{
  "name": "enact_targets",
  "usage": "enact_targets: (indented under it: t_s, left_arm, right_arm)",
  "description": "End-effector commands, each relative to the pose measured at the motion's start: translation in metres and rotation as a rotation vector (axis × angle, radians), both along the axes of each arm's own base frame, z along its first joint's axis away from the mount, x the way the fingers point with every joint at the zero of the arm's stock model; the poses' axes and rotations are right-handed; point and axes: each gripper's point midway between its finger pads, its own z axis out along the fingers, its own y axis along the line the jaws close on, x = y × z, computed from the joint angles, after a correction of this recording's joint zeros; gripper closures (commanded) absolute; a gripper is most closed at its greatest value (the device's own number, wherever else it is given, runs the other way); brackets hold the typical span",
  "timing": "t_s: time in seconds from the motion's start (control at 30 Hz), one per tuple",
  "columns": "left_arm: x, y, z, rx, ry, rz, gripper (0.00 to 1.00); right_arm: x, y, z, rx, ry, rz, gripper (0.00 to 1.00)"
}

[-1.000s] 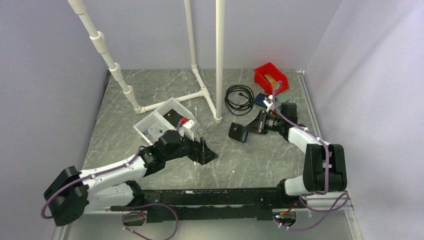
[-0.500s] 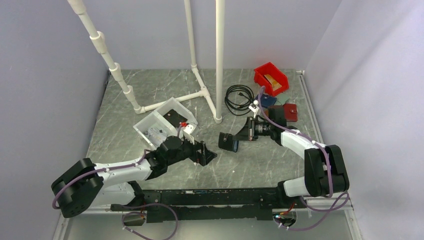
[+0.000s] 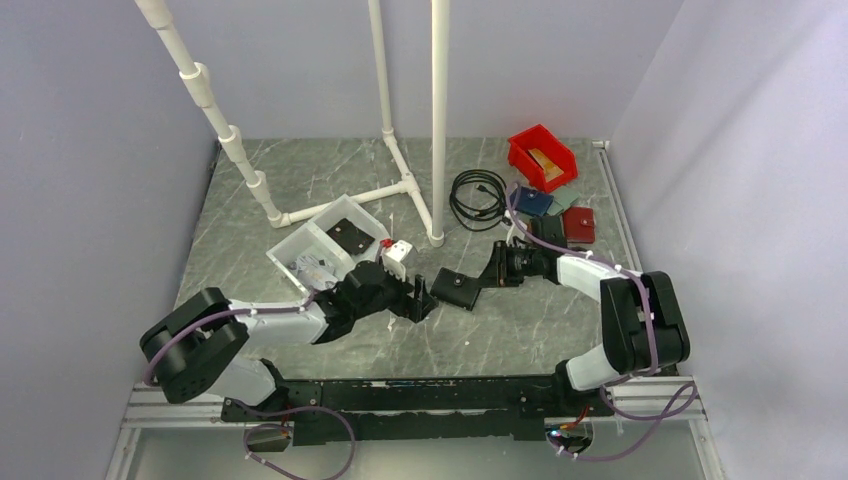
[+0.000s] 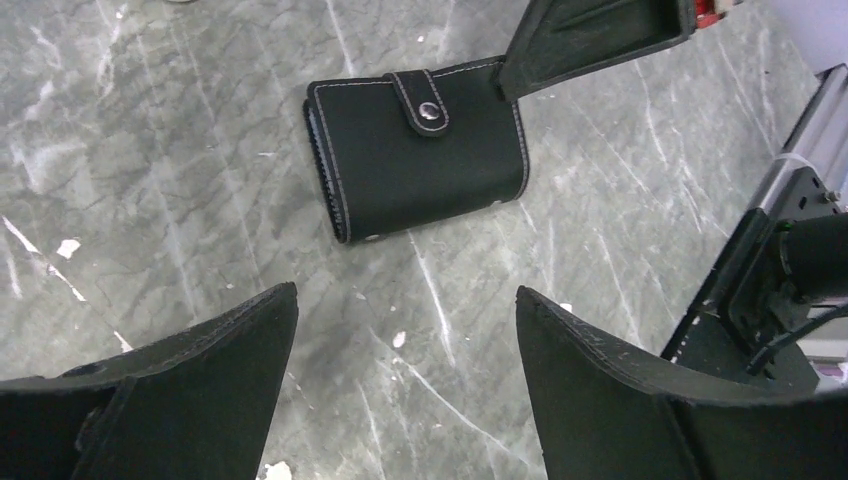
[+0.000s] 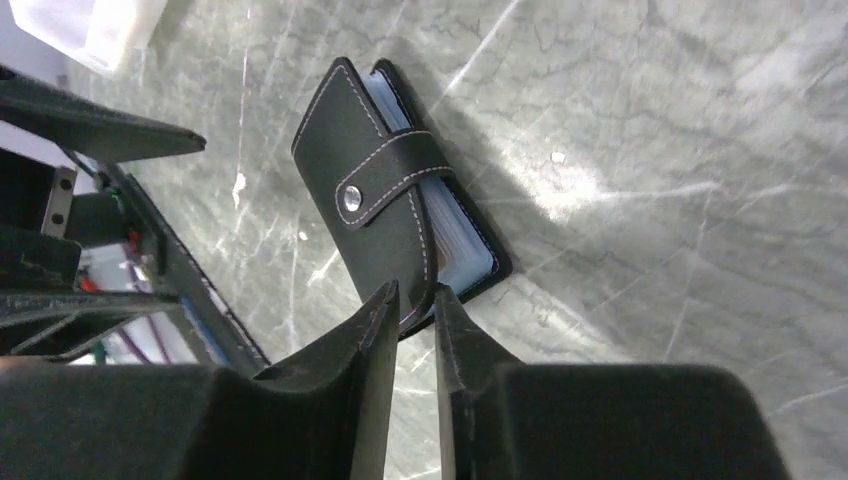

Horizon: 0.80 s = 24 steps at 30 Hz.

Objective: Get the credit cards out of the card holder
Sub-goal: Open the card holder at the center of the board.

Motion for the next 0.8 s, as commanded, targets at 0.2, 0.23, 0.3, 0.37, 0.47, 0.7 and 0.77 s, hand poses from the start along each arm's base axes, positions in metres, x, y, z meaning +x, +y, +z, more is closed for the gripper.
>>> enact_targets:
  t_s: [0.2, 0.23, 0.3, 0.37, 0.47, 0.7, 0.77]
  left_arm:
    - [0.033, 0.005, 0.010, -0.172, 0.085, 0.059, 0.08]
    - [0.033, 0.006, 0.009, -0.183, 0.101, 0.063, 0.08]
    - [0.033, 0.005, 0.008, -0.195, 0.127, 0.061, 0.07]
    - [0.033, 0.005, 0.009, -0.200, 0.146, 0.068, 0.08]
    - [0.034, 0.007, 0.011, -0.203, 0.173, 0.098, 0.08]
    - [0.042, 0.016, 0.008, -0.160, 0.275, 0.229, 0.12]
    - [0.042, 0.016, 0.008, -0.162, 0.293, 0.243, 0.15]
  right_arm:
    - [0.018, 0.004, 0.074, -0.011, -0.404, 0.229, 0.38]
    - [0.014, 0.006, 0.078, 0.001, -0.437, 0.277, 0.35]
    - [0.007, 0.012, 0.083, -0.007, -0.498, 0.370, 0.31]
    - [0.002, 0.018, 0.085, -0.068, -0.587, 0.477, 0.29]
    - [-0.003, 0.029, 0.081, -0.190, -0.700, 0.614, 0.29]
    - [0.001, 0.045, 0.069, -0.465, -0.899, 0.826, 0.25]
    - [0.005, 0.052, 0.075, -0.465, -0.892, 0.804, 0.24]
